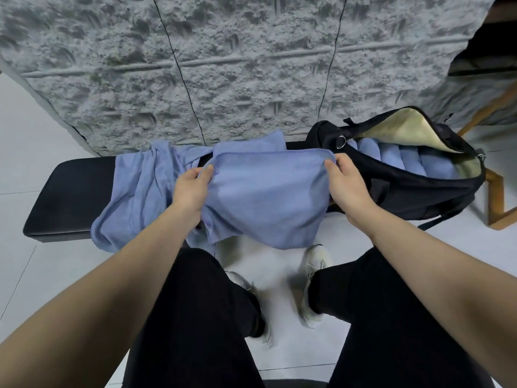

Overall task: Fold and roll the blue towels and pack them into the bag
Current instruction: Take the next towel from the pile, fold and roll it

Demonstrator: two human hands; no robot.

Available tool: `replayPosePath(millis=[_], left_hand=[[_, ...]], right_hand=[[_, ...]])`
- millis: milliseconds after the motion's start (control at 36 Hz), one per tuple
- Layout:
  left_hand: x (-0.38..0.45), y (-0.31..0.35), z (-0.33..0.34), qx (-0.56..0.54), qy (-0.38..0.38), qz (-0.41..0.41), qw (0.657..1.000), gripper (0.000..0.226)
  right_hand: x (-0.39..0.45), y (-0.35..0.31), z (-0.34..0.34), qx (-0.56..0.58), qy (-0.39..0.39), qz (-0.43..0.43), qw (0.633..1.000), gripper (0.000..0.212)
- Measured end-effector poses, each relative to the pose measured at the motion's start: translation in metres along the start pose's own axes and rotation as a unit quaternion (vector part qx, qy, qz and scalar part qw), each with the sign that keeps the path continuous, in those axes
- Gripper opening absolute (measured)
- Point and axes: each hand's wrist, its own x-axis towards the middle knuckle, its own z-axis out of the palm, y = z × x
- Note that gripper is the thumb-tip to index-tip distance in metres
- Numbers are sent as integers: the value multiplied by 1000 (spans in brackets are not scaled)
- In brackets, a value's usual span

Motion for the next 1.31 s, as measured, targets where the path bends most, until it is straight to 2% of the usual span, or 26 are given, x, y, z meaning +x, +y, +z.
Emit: replayPosePath(millis=[111, 167, 222, 278, 389, 444, 528, 556, 639, 750, 833, 1000, 1194, 1306], left_hand=[[38, -6, 2, -32, -30, -84, 995, 34], [52, -9, 2, -16, -66, -98, 993, 43], [61, -10, 4, 9, -108, -69, 992, 52], [66, -9, 5, 30, -145, -30, 989, 45], [92, -12, 5, 78, -195, -11, 978, 49], [106, -12, 7, 93, -175, 11, 980, 39], [119, -8, 15, 71, -107, 29, 991, 12], [124, -7, 17, 59, -81, 27, 995, 10], [145, -8, 24, 33, -31, 11, 999, 29], [167, -2, 38, 32, 12, 8, 999, 27], [187, 1, 46, 60, 40, 39, 997, 26], [214, -8, 54, 144, 30, 62, 987, 48], [233, -9, 58, 256, 47, 43, 964, 22], [244, -10, 60, 287, 35, 32, 957, 11]], right_hand=[[25, 5, 13, 13, 1, 23, 1000, 18], [37, 8, 21, 29, 3, 39, 999, 16], [49, 11, 29, 41, 8, 54, 998, 16], [59, 12, 37, 27, 17, 53, 998, 16], [80, 16, 52, 8, 34, 42, 999, 16], [90, 16, 60, 11, 45, 37, 998, 17], [102, 15, 70, 27, 65, 23, 997, 17], [106, 16, 73, 28, 72, 18, 997, 16], [122, 19, 81, 29, 90, 11, 996, 13], [143, 20, 89, 30, 106, 3, 994, 12], [159, 20, 93, 21, 117, 2, 993, 12], [191, 30, 102, -18, 99, 35, 994, 8], [213, 38, 113, -55, 91, 18, 994, 10], [222, 42, 119, -120, 48, 48, 990, 9]])
